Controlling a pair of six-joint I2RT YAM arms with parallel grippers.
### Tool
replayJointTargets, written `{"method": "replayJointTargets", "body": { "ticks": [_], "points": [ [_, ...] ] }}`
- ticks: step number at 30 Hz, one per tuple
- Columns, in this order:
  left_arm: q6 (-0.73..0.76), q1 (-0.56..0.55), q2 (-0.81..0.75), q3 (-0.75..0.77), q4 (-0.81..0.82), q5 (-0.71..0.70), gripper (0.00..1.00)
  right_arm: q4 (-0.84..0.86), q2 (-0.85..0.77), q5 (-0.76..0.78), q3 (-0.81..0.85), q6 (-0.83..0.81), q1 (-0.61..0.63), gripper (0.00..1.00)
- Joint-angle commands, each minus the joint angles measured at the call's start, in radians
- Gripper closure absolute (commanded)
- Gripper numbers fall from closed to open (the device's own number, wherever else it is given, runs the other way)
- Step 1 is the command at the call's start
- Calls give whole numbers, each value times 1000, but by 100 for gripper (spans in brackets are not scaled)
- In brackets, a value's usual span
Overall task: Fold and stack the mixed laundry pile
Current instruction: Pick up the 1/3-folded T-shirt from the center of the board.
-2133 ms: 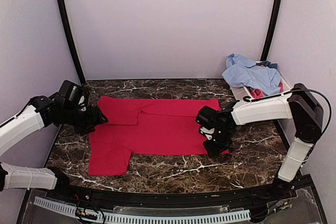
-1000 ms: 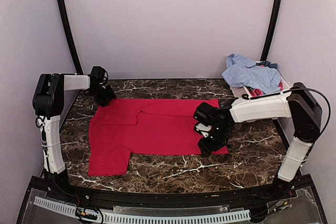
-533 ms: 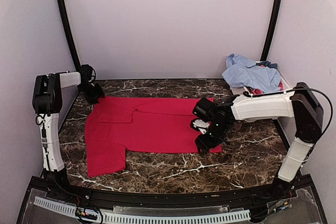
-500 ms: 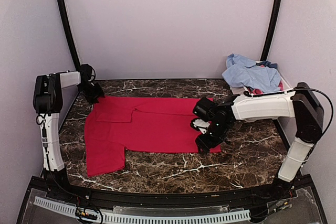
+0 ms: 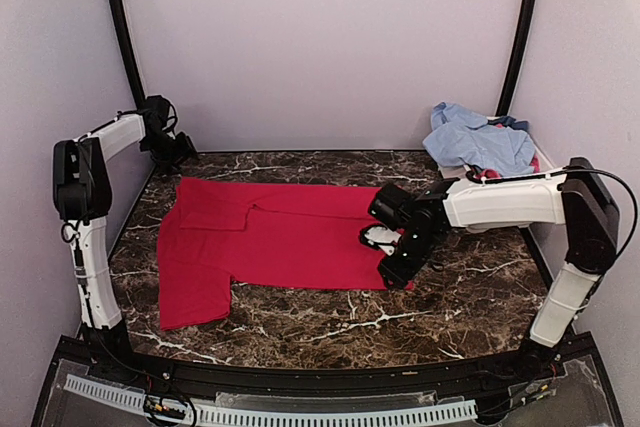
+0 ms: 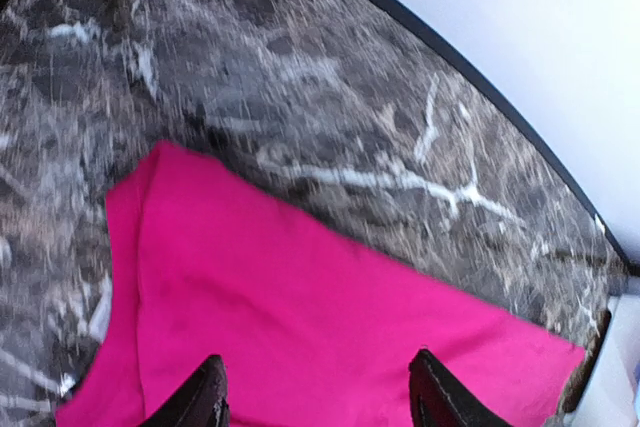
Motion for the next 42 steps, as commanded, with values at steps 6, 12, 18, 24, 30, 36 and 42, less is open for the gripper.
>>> {"method": "replayJointTargets", "body": {
  "ticks": [6,12,18,24,30,36,42],
  "points": [
    [-110,-42,-623,-590,162,27,39,31,74,1,-7,-102,4,56],
    [-134,-104,-800,-794,161,19,39,25,105,27,-7,-125,2,57],
    [-222,-165,-959,-949,114,-63,38,17,125,-1,-4,-142,2,71],
    [-460,-242,-1173,-1149,-20,-196,41,11,134,13,1,-134,2,100],
    [-561,-242,-1253,-1233,-166,-361,44,8,124,38,2,-119,1,100],
    [-565,-233,-1108,-1266,-102,-331,44,13,92,43,1,-104,1,100],
    [-558,-216,-1040,-1316,-15,-321,46,14,82,33,1,-102,-1,100]
  ]
}}
